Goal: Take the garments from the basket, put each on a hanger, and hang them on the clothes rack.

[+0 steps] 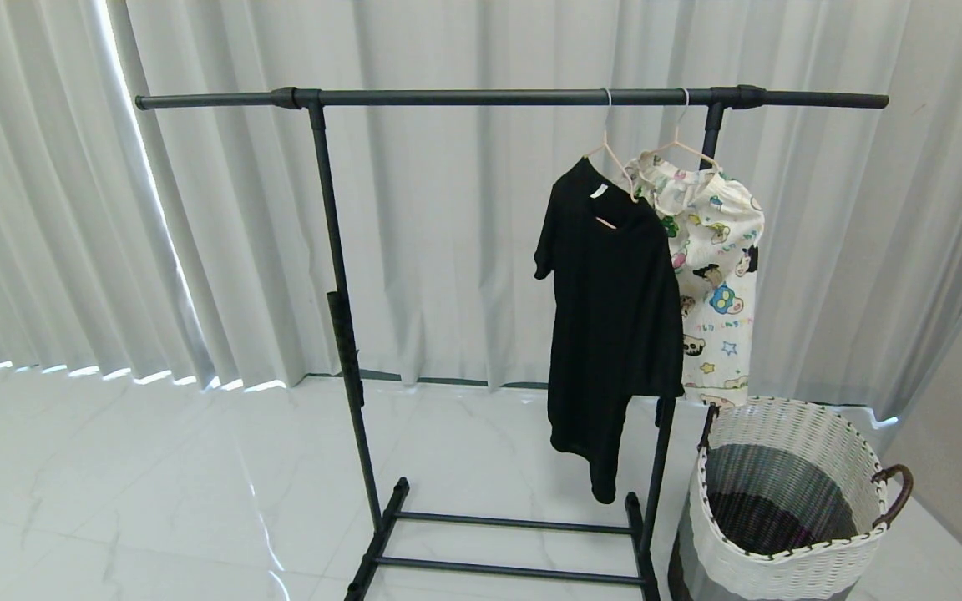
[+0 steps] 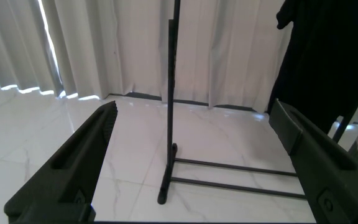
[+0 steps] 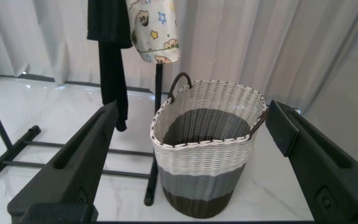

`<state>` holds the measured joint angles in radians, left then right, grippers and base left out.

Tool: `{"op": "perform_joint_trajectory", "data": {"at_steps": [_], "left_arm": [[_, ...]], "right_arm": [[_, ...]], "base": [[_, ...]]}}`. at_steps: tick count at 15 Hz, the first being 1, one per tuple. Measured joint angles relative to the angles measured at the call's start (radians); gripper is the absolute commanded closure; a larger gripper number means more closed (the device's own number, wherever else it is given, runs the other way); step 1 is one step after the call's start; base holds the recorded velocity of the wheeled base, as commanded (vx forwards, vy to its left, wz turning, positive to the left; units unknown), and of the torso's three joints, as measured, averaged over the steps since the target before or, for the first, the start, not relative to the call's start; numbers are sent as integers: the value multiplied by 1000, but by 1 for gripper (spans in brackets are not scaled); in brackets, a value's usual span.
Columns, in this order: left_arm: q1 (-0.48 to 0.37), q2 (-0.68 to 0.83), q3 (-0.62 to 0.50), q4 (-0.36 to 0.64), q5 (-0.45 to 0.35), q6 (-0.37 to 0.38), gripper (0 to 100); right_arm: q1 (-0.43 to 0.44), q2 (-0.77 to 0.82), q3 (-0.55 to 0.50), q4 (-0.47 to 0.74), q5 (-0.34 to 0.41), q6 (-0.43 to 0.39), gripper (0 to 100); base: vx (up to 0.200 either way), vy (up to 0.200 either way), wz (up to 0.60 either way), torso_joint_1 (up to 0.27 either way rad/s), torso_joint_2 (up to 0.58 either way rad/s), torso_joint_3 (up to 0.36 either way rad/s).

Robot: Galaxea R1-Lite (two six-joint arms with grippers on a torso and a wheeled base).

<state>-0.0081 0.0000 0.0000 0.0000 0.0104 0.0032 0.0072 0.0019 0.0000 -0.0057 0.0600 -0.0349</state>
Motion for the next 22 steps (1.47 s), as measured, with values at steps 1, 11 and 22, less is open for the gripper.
{"op": "perform_joint_trajectory", "data": {"at_steps": [1, 11, 22], "left_arm": [[0, 0, 0, 0, 0, 0, 0], [0, 0, 0, 0, 0, 0, 0], [0, 0, 0, 0, 0, 0, 0]], "right_arm": [[-1, 0, 0, 0, 0, 0, 0], [0, -1, 0, 0, 0, 0, 0], [0, -1, 0, 0, 0, 0, 0]], "base": [[0, 0, 0, 0, 0, 0], [0, 0, 0, 0, 0, 0], [0, 0, 0, 0, 0, 0]]}}
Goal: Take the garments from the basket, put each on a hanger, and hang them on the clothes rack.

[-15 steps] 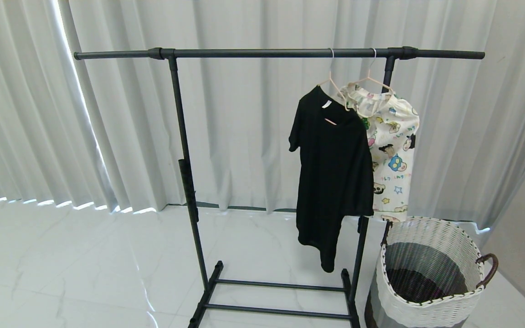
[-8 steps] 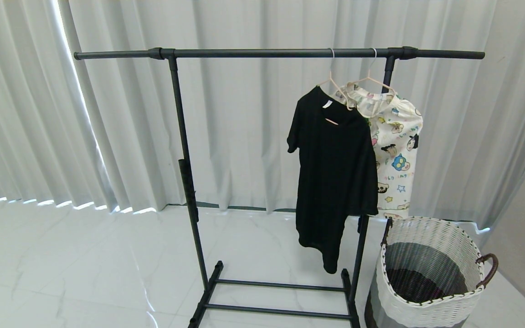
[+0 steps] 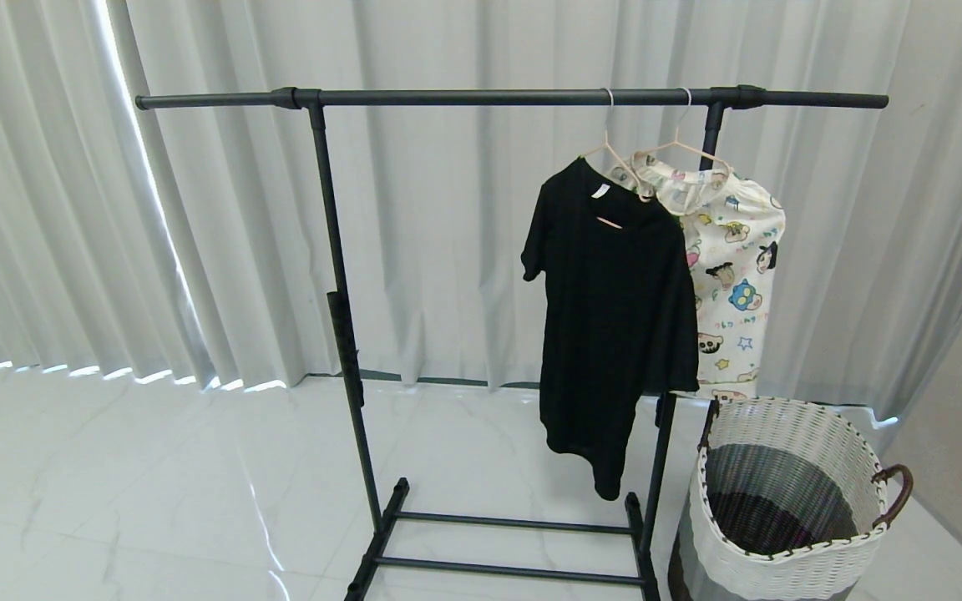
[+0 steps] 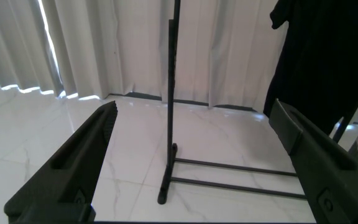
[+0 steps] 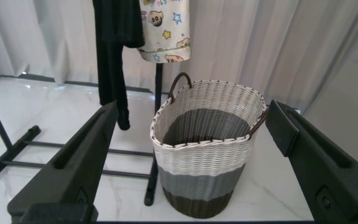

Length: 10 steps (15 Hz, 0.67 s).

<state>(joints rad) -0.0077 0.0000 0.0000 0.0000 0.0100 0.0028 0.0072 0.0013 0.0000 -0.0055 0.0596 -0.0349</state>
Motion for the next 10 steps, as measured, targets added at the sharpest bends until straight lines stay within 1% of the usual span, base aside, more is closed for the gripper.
{"op": "perform_joint_trajectory", "data": {"at_steps": [10], "left_arm": [[0, 0, 0, 0, 0, 0, 0]], "right_arm": [[-1, 0, 0, 0, 1, 0, 0]], "base": [[0, 0, 0, 0, 0, 0]]}}
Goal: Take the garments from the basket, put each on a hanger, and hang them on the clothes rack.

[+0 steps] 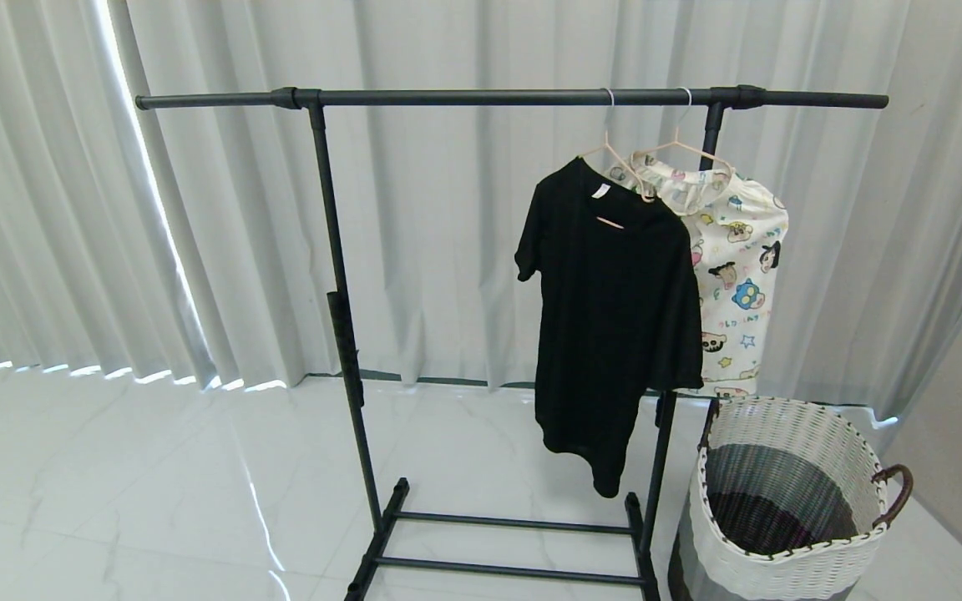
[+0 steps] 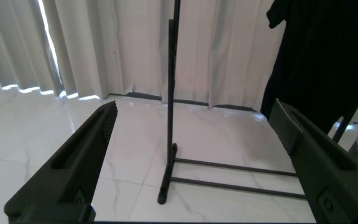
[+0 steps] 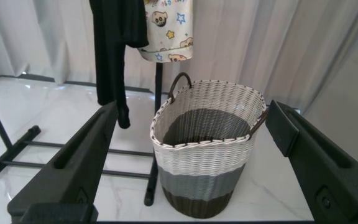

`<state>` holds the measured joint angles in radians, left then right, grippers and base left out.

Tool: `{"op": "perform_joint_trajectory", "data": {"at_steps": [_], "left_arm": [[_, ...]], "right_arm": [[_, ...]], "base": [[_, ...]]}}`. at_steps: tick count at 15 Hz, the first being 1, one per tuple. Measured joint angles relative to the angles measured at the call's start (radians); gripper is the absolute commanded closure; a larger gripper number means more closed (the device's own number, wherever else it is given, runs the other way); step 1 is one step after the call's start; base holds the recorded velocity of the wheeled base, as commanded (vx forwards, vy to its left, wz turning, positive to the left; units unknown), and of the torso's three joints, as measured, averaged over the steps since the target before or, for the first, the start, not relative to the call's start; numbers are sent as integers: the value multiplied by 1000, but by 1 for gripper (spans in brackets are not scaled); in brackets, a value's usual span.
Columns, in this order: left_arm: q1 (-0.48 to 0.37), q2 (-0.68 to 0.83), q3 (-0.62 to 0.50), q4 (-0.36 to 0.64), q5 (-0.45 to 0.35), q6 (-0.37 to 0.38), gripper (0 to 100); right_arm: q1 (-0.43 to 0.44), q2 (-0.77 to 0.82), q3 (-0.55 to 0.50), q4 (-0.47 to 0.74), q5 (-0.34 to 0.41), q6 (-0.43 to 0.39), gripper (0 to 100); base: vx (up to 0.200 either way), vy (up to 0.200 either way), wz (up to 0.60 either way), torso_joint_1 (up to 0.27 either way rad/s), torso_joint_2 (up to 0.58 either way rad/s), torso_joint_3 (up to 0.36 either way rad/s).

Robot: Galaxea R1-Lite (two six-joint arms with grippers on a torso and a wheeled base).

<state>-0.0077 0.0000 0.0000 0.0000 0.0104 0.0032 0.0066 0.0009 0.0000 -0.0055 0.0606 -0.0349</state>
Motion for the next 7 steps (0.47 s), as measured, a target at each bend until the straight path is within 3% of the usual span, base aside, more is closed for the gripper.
{"op": "perform_joint_trajectory", "data": {"at_steps": [7], "left_arm": [[0, 0, 0, 0, 0, 0, 0]], "right_arm": [[1, 0, 0, 0, 0, -1, 0]], "base": [[0, 0, 0, 0, 0, 0]]}}
